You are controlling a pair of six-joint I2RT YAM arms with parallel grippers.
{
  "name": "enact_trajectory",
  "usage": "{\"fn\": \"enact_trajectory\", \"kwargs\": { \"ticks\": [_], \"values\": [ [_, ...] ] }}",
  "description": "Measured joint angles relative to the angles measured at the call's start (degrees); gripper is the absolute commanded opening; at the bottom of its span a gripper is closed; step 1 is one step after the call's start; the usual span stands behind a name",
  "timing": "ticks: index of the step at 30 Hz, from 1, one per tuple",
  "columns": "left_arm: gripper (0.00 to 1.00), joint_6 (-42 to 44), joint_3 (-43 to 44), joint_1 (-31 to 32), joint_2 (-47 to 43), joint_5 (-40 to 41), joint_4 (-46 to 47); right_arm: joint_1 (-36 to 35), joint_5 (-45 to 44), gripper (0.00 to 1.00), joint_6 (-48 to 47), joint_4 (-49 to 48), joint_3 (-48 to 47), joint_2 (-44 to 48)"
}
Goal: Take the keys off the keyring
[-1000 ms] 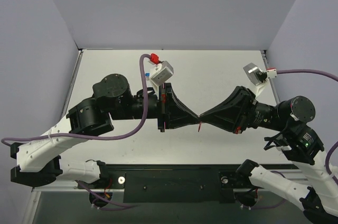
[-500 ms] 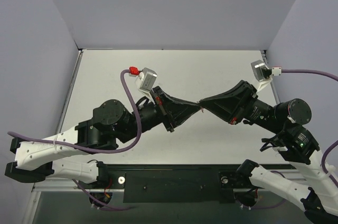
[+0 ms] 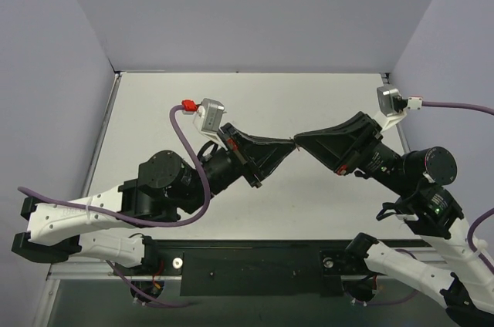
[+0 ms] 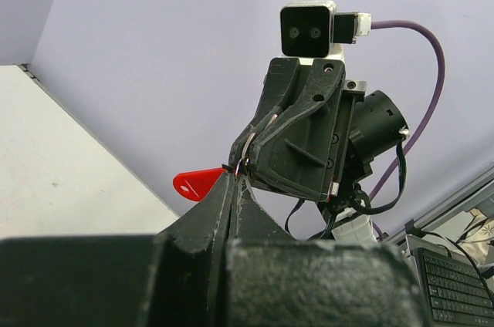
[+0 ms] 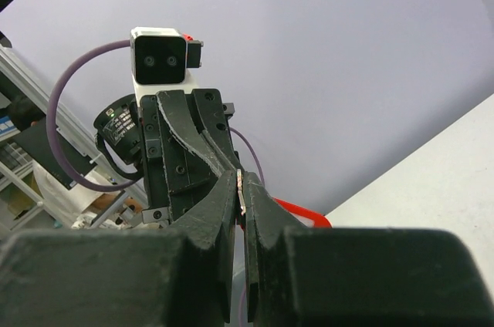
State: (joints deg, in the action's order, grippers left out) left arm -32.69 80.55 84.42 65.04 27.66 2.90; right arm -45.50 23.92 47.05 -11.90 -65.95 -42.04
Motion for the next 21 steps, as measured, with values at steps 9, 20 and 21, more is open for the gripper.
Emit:
{"fn": "enact_trajectory", "kwargs": {
  "ticks": [9, 20, 21],
  "values": [
    [0.00, 0.9, 10.0, -0.2, 3.6, -2.1, -11.8, 0.0, 0.7, 0.00, -2.6, 3.5, -3.1, 0.0],
    [0.00, 0.1, 20.2, -9.6, 6.1, -24.2, -33.7, 0.0, 7.7, 0.00, -8.6, 16.4, -8.3, -2.4],
    [0.00, 0.1, 20.2, -10.6, 5.9, -25.7, -35.1, 0.0, 8.1, 0.00, -8.9, 17.3, -8.3, -2.9]
  ]
}}
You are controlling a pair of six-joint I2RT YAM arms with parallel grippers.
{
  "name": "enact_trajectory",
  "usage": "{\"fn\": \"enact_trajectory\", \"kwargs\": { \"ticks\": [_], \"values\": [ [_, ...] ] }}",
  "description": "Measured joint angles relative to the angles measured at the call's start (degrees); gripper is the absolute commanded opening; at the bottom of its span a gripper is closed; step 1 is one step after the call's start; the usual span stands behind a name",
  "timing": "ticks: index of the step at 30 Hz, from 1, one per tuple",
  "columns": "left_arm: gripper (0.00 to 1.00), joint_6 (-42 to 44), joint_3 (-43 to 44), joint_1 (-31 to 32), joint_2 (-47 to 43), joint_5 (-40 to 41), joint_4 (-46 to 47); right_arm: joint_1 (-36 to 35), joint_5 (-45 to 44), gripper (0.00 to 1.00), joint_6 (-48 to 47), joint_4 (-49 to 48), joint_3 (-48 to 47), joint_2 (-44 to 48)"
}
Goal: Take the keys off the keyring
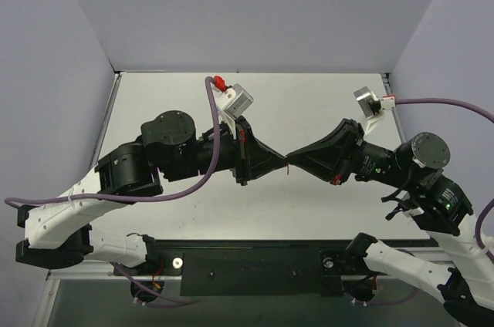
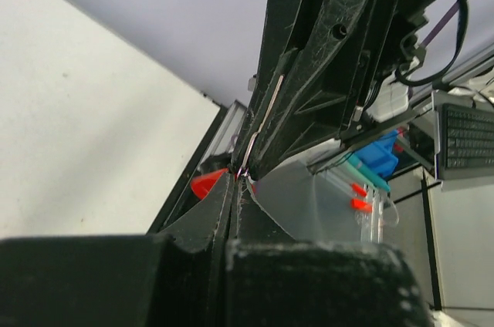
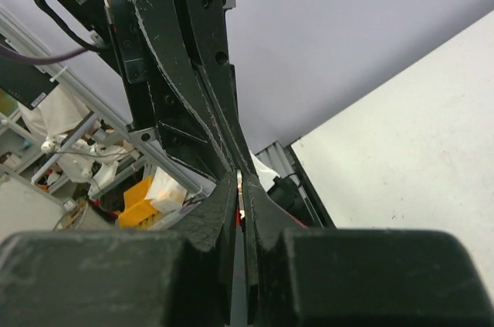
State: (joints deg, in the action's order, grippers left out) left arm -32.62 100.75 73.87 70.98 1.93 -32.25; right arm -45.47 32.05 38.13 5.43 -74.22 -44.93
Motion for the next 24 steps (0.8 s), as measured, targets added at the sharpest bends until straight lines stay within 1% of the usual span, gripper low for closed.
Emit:
{"fn": "enact_trajectory", "kwargs": {
  "ticks": [4, 7, 13, 18, 22, 24],
  "values": [
    [0.00, 0.1, 0.6, -2.8, -0.1, -4.9, -5.1, 0.0, 2.3, 0.00, -0.7, 2.5, 0.0, -1.6],
    [0.00, 0.2, 1.3, -3.8, 0.0, -7.3, -7.5, -0.2, 3.9, 0.00, -0.7, 3.1, 0.0, -2.3],
    [0.00, 0.2, 1.2, -4.0, -0.2, -8.6, -8.0, -0.4, 4.9, 0.00, -0.7, 3.3, 0.0, -2.4],
    [0.00, -0.9, -1.6, -4.0, -1.8, -8.1, -5.4, -0.7, 4.7, 0.00, -0.6, 2.3, 0.6, -2.4],
    [0.00, -3.6, -9.0, -4.1, -5.6, -6.8, 1.2, -0.8, 3.6, 0.00, 1.1, -0.9, 3.5, -1.6],
    [0.00, -4.6, -11.1, -4.3, -6.5, -6.4, 2.9, -0.7, 3.2, 0.00, 2.1, -1.8, 4.5, -1.4]
  ]
}}
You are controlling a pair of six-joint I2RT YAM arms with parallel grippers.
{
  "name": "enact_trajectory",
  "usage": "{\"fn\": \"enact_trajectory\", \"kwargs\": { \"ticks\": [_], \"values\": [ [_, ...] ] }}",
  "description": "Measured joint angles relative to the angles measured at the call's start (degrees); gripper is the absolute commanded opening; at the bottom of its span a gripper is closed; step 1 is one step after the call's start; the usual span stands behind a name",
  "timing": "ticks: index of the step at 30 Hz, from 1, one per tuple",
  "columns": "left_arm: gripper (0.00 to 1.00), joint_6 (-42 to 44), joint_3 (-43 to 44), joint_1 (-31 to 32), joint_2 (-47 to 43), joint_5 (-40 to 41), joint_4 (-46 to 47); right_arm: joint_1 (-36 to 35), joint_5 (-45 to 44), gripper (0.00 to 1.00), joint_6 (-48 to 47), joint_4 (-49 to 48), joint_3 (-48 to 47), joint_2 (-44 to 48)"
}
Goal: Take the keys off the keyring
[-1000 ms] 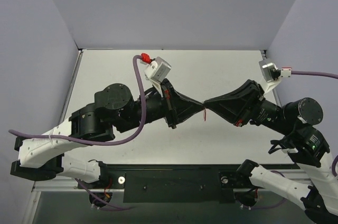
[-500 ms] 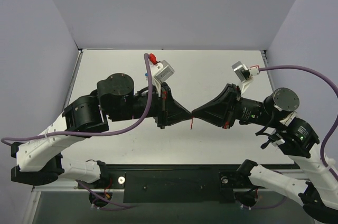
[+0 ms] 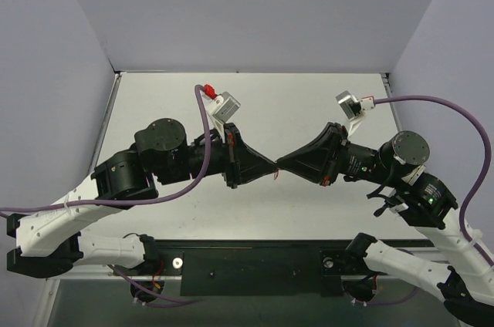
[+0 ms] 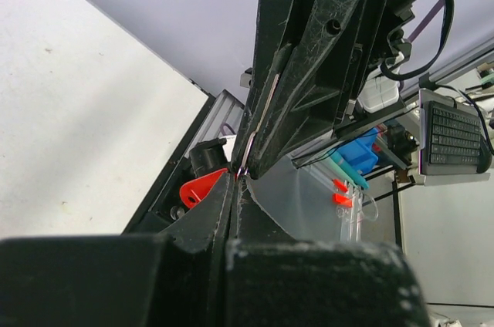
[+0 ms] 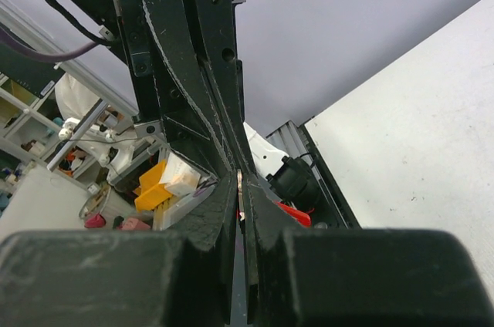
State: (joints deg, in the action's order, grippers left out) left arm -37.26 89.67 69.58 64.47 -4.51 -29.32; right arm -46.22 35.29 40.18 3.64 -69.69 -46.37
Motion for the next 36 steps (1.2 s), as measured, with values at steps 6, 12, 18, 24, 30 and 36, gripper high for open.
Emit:
{"fn": "enact_trajectory", "kwargs": {
  "ticks": [6, 12, 18, 24, 30, 36],
  "values": [
    [0.00, 0.1, 6.3, -0.6, 3.3, -0.9, -5.0, 0.0, -0.8, 0.00, -0.7, 1.2, -1.6, -0.1],
    [0.00, 1.6, 15.8, -3.4, 8.7, -8.6, -13.0, 0.0, -0.2, 0.00, -1.7, 2.8, -3.4, 0.0],
    [0.00, 3.4, 21.7, -7.0, 12.9, -17.1, -20.7, 0.0, 1.4, 0.00, -1.9, 5.2, -3.4, -0.5],
    [0.00, 4.1, 22.9, -10.1, 14.3, -24.0, -23.5, 0.0, 2.8, 0.00, -2.4, 6.5, -3.4, -1.3],
    [0.29, 4.8, 24.0, -12.8, 15.2, -25.9, -25.6, 0.0, 0.8, 0.00, -3.2, 7.1, -3.4, -1.4],
    [0.47, 4.1, 24.7, -17.8, 14.2, -19.3, -24.2, -0.1, -6.3, 0.00, -2.9, 8.6, -0.2, 2.1]
  ]
}}
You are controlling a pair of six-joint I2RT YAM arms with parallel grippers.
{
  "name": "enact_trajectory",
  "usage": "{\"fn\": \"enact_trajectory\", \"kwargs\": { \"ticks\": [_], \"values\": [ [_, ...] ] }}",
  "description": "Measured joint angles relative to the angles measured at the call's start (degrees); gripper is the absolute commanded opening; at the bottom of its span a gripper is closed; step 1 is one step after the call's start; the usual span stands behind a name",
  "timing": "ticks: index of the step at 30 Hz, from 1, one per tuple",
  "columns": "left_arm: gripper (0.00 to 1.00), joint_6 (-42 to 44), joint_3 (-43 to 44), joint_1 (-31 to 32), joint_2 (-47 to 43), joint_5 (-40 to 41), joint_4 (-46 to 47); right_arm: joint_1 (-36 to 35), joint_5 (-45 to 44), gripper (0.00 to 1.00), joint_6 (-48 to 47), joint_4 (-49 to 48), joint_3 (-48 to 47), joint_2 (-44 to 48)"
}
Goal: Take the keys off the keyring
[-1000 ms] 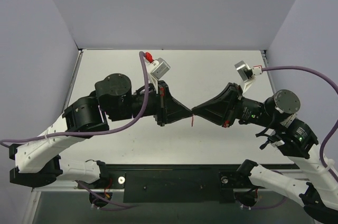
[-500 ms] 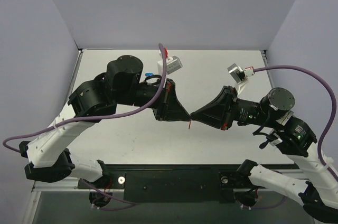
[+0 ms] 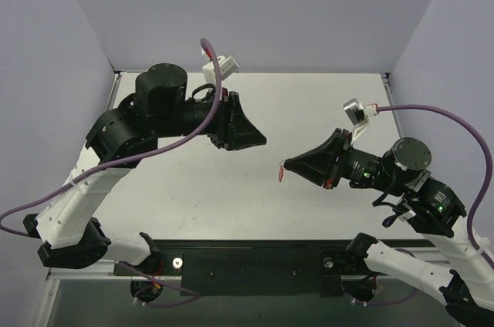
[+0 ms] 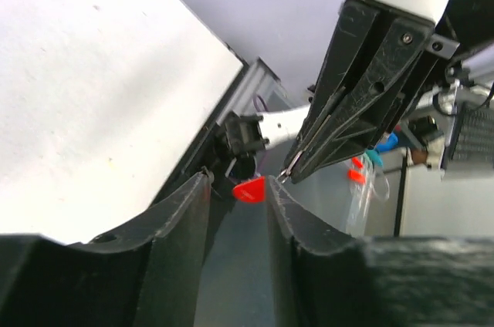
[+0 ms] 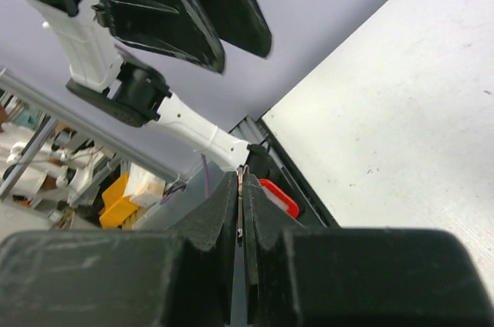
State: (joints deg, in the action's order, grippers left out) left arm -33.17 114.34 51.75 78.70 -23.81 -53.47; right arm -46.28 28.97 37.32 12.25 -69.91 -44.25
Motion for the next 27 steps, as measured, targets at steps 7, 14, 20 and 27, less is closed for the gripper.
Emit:
{"fn": "enact_trajectory", "kwargs": {
  "ticks": [7, 14, 20, 27],
  "values": [
    [0.50, -4.3, -11.5, -0.7, -10.5, 9.0, 12.6, 0.0, -13.2, 0.00, 2.3, -0.5, 1.3, 3.0],
    [0.49, -11.9, -34.7, -0.7, -24.8, 14.6, 31.7, 0.0, -33.1, 0.00, 7.3, 12.5, -5.1, -0.4],
    [0.47, -16.5, -44.4, -0.7, -27.6, 18.9, 42.4, 0.1, -46.3, 0.00, 14.4, 27.0, -10.3, -4.0],
    [0.44, -17.7, -45.2, -0.7, -27.3, 20.0, 44.0, 1.2, -41.4, 0.00, 15.4, 23.7, -4.7, -2.2]
  ]
}}
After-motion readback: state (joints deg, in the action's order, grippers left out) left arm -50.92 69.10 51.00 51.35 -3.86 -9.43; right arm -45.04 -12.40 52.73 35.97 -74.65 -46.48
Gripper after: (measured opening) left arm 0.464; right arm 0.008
